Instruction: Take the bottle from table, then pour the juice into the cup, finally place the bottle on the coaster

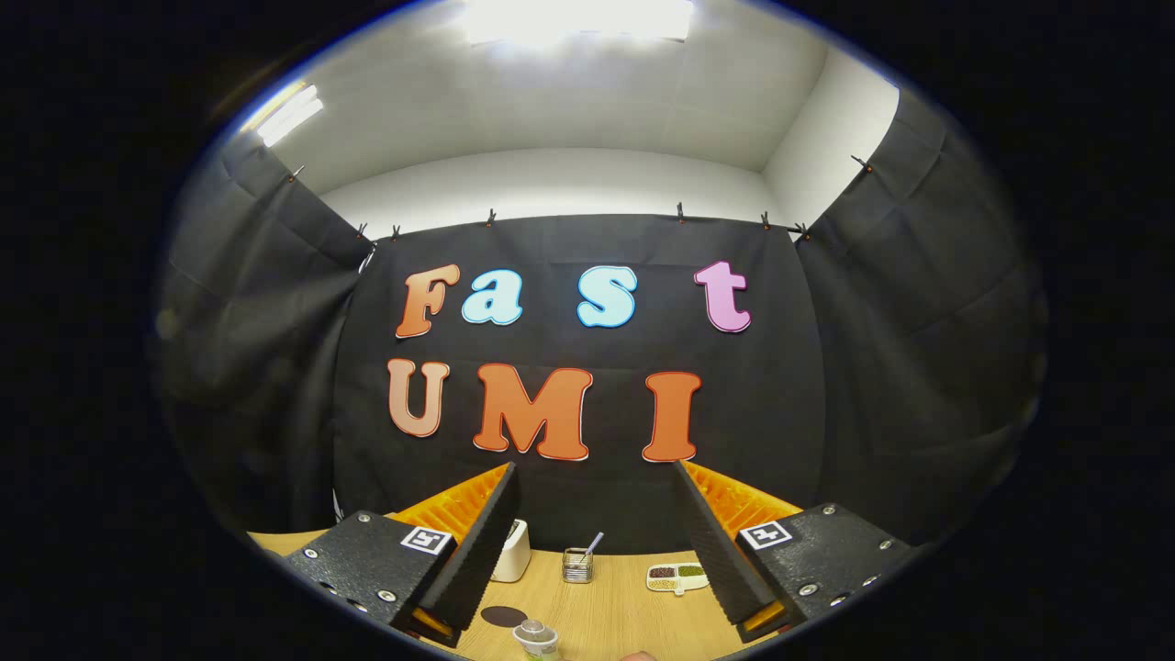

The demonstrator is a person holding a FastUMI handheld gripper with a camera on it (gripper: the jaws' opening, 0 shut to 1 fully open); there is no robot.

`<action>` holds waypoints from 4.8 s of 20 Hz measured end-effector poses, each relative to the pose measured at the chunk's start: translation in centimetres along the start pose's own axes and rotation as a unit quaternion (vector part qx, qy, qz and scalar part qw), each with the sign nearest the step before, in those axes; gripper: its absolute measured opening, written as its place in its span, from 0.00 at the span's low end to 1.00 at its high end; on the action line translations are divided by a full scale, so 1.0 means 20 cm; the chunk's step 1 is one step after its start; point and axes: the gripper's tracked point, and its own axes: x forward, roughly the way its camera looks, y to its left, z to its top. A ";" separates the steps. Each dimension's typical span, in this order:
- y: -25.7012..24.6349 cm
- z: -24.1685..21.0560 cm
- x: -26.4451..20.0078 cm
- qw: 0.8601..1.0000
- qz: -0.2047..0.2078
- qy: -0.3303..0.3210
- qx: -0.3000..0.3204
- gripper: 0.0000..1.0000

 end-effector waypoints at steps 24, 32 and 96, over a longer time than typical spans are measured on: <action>0.10 -0.21 0.04 0.999 0.004 0.041 0.022 0.98; 0.11 -0.63 -0.04 0.995 0.017 0.080 0.064 0.98; 0.75 -1.80 0.23 0.904 0.095 0.151 -0.388 0.58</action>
